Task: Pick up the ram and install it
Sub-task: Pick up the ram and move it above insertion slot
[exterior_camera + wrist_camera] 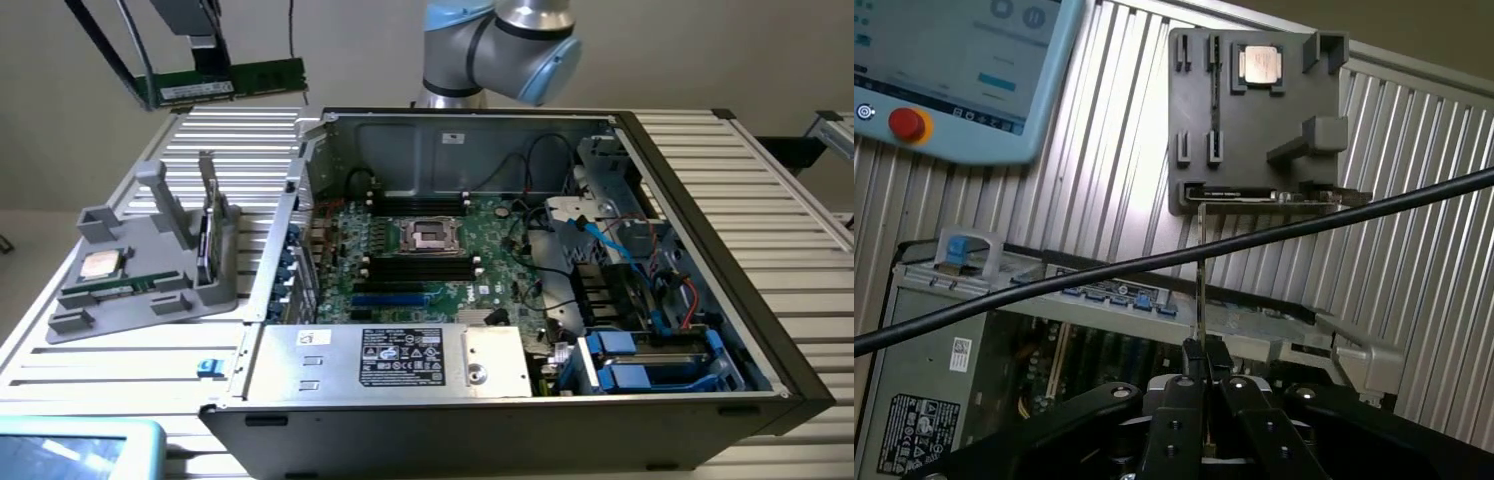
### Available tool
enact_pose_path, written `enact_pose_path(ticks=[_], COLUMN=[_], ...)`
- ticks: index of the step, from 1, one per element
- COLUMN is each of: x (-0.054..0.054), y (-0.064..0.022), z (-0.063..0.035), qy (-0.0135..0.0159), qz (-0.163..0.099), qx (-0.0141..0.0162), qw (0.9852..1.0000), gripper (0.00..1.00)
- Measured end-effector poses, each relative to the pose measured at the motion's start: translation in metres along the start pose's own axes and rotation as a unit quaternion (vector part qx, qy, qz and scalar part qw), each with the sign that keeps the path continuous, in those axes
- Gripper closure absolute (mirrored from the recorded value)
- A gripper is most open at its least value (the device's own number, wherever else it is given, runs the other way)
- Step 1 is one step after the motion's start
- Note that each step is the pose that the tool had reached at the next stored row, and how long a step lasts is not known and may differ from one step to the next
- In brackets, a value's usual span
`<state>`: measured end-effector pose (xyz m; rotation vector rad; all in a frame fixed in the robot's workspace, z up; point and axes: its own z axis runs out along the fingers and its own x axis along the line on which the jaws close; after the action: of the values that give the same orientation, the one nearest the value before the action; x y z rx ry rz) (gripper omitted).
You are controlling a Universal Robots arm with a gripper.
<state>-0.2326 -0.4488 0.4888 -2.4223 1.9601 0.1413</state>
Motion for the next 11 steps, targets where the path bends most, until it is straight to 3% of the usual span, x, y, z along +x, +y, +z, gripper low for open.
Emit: enact_pose_path(ticks=[11], x=[0.01], y=[-0.0473], z=[0.0026], qy=[-0.0028], qz=[0.0], qx=[0.0006], qw=[1.0], gripper=[0.89])
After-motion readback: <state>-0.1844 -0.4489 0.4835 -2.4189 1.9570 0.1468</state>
